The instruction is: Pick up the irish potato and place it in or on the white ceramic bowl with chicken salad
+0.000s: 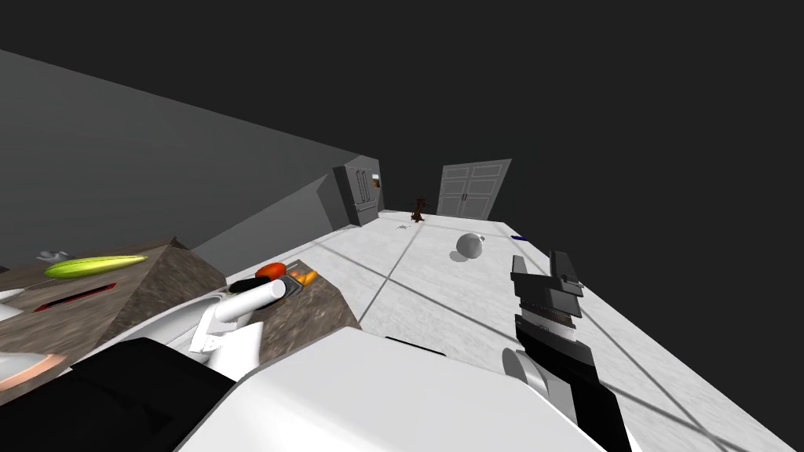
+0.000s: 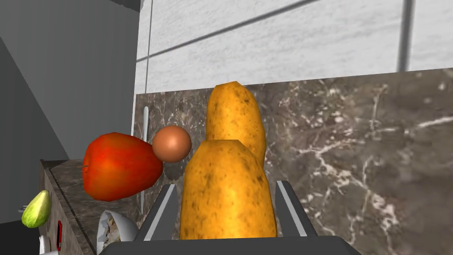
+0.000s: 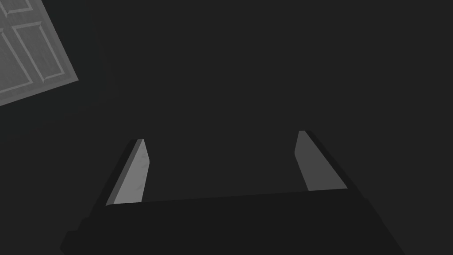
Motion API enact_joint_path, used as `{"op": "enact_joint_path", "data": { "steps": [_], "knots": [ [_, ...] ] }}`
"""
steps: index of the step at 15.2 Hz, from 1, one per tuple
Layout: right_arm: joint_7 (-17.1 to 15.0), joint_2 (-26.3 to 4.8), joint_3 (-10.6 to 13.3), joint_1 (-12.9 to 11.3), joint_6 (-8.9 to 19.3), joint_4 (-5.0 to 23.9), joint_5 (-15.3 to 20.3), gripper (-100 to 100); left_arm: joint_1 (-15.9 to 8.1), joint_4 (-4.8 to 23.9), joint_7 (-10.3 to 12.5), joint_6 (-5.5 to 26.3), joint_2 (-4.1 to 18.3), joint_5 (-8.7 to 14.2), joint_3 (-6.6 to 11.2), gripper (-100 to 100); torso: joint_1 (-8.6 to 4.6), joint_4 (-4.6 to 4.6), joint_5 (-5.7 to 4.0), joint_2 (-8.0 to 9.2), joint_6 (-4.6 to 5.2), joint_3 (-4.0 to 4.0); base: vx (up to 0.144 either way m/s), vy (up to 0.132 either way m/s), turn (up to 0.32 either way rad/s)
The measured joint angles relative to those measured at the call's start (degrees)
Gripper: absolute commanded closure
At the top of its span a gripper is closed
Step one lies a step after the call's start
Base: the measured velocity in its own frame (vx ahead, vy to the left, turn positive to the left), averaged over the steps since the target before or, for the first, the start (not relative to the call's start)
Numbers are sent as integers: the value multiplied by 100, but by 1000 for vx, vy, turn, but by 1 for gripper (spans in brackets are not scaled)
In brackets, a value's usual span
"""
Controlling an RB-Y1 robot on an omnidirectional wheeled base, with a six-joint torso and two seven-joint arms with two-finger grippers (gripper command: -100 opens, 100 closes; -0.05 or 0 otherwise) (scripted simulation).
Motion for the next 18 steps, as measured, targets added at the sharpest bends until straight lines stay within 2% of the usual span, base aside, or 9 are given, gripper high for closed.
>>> {"op": "enact_joint_path", "data": {
  "steps": [8, 17, 18],
  "knots": [
    [0, 0, 0, 0, 0, 0, 0, 0, -522, 945, -68, -622, 750, 169, -118, 100, 4, 4, -4, 5, -3, 5, 49, 19, 35],
    [0, 0, 0, 0, 0, 0, 0, 0, -937, 1839, -120, -1106, 1363, 272, -237, 100, 6, 3, 5, 19, -7, 10, 29, 19, 22],
    [0, 0, 0, 0, 0, 0, 0, 0, -1017, 2017, -141, -1203, 1471, 294, -270, 100, 10, 5, 1, 17, -6, 11, 36, 30, 32]
  ]
}}
